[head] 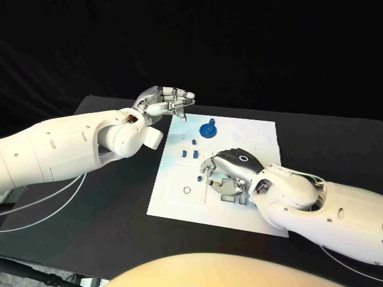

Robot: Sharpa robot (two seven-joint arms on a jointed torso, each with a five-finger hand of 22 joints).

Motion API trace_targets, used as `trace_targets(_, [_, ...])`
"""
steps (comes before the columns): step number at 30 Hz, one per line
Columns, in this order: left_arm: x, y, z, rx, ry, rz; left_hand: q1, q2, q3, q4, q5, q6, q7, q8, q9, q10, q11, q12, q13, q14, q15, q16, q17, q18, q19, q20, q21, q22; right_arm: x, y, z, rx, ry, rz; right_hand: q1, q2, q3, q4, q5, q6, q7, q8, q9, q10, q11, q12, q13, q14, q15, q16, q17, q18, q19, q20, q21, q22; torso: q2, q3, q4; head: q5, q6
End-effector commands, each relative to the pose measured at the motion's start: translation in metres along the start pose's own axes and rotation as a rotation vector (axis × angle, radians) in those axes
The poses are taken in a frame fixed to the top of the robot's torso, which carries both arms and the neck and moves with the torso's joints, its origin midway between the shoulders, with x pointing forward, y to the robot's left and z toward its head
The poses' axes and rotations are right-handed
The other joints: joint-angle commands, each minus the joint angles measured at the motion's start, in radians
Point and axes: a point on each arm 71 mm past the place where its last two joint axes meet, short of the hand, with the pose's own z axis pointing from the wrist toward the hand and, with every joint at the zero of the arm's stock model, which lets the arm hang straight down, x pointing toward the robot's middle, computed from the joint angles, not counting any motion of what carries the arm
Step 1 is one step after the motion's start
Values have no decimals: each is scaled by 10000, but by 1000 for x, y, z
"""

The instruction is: Assemble the parts on the task board

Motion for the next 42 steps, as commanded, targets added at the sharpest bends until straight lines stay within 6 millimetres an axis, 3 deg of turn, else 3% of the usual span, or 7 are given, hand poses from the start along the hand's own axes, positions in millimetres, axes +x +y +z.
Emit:
trace_targets(1, [1, -1, 0, 46, 151, -85, -75, -4, -13, -56, 45, -52, 213, 49, 15, -66, -12, 46, -3, -78, -9, -37, -9, 140, -84, 19, -40, -16, -13, -4, -7, 131, -582, -228, -20, -122, -76, 7, -17, -53, -7, -35, 4, -93, -6, 48, 1, 392, 65, -39, -19, -52, 230, 75, -29, 1888, -5, -6, -20, -76, 72])
trace_targets(10, [-1, -1, -2, 40, 120, -73, -74, -2, -15, -65, 44, -55, 214, 58, 18, -87, -10, 56, -4, -87, -7, -36, -12, 141, -90, 22, -42, -17, -56, -41, -33, 1040, -764, -160, -104, -231, -339, 173, 74, -48, 35, -83, -5, -577, 69, 1, -165, 313, 118, -196, -292, 75, -30, 116, -648, 1638, -7, -14, -54, -453, 322])
trace_targets(17, [-1, -1, -2, 71, 162, -88, -77, -2, -18, -65, 43, -55, 213, 63, 19, -92, -10, 61, -3, -90, -6, -35, -13, 141, -92, 23, -43, -17, -66, -74, -43, 1820, 105, -537, -130, -417, -1121, 374, 509, -347, -34, -313, -82, -1098, 118, 44, -415, 305, 159, -202, -325, 147, -175, 166, -1053, 1477, -22, -26, -73, -578, 431])
trace_targets(22, [0, -1, -2, 78, 167, -90, -77, -2, -18, -65, 43, -55, 213, 63, 19, -92, -10, 61, -3, -90, -6, -35, -13, 141, -92, 23, -43, -17, -63, -84, -43, 2015, 570, -771, -41, -396, -1350, 405, 521, -371, -78, -343, -90, -1186, 134, 64, -470, 288, 178, -230, -380, 169, -216, 177, -1172, 1431, -8, -4, -59, -584, 431])
trace_targets(30, [0, -1, -2, 72, 165, -89, -77, -2, -18, -65, 43, -55, 213, 63, 19, -92, -10, 61, -3, -90, -6, -35, -13, 141, -92, 23, -43, -17, -56, -85, -35, 1983, 913, -882, 174, -229, -1466, 418, 551, -319, -127, -342, -89, -1048, 103, 201, -498, 282, 159, -241, -408, 167, -195, 171, -1171, 1433, -3, -19, -40, -559, 397])
trace_targets(37, [0, -1, -2, 66, 166, -89, -77, -2, -18, -65, 43, -55, 213, 63, 19, -92, -10, 61, -3, -90, -6, -35, -13, 141, -92, 23, -43, -17, -49, -84, -27, 1904, 1041, -804, 356, 2, -1373, 494, 493, -123, -76, -296, -81, -598, 2, 436, -527, 270, 74, -286, -483, 120, -65, 104, -952, 1529, 2, -13, -37, -545, 372])
trace_targets(42, [-1, -1, -2, 60, 159, -86, -77, -2, -18, -65, 43, -55, 213, 63, 19, -92, -10, 61, -3, -90, -6, -35, -13, 141, -92, 23, -43, -17, -45, -83, -24, 1863, 1050, -734, 511, 189, -1033, 561, 162, 138, -90, -224, -65, -202, -67, 505, -598, 310, 10, -241, -418, 67, 58, 38, -712, 1638, -6, -19, -65, -522, 357])
